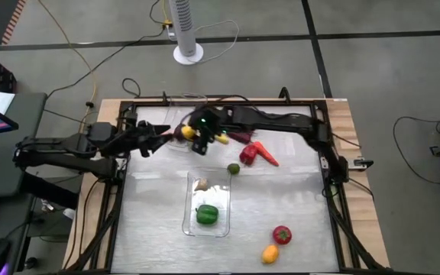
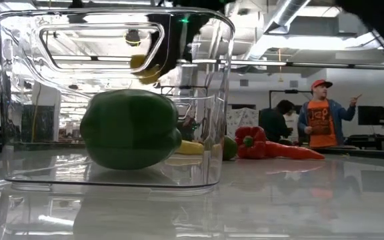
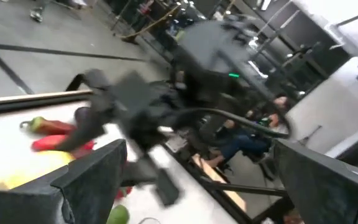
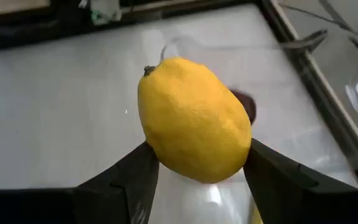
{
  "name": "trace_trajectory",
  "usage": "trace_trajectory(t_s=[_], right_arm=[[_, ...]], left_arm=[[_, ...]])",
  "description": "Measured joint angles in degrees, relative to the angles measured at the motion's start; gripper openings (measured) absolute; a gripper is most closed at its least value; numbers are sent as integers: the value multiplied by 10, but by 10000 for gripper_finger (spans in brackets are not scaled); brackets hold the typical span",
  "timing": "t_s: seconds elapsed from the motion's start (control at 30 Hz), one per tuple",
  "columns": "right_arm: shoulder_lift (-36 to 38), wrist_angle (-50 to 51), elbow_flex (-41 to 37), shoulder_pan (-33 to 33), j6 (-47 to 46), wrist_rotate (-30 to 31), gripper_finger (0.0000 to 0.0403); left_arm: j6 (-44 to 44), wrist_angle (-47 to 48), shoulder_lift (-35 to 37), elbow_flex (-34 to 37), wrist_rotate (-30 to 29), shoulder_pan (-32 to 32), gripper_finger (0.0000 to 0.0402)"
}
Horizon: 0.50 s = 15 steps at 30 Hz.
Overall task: Sort produce into baskets
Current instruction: Put the top yellow lemon into the top transparent bin, then put the yellow corn into the bottom transparent bin
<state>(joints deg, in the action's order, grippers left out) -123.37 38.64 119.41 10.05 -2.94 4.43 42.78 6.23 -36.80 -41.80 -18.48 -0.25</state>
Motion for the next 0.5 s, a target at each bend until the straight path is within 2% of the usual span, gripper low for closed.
trace_trajectory(t_s=[0.17,0.3,0.4,0.5], right_arm=[[-63,31,86,15,0,-47,277],[-72,95,119,25,1,-74,305],[-53,178,120,33,17,-69,320],[-27,260,116,41,50,-28,322]], left_arm=[[11,9,16,0,4,0,386],[14,9,15,0,2,0,386],[14,9,11,0,-2,0,386],[19,9,4,0,-10,0,386]])
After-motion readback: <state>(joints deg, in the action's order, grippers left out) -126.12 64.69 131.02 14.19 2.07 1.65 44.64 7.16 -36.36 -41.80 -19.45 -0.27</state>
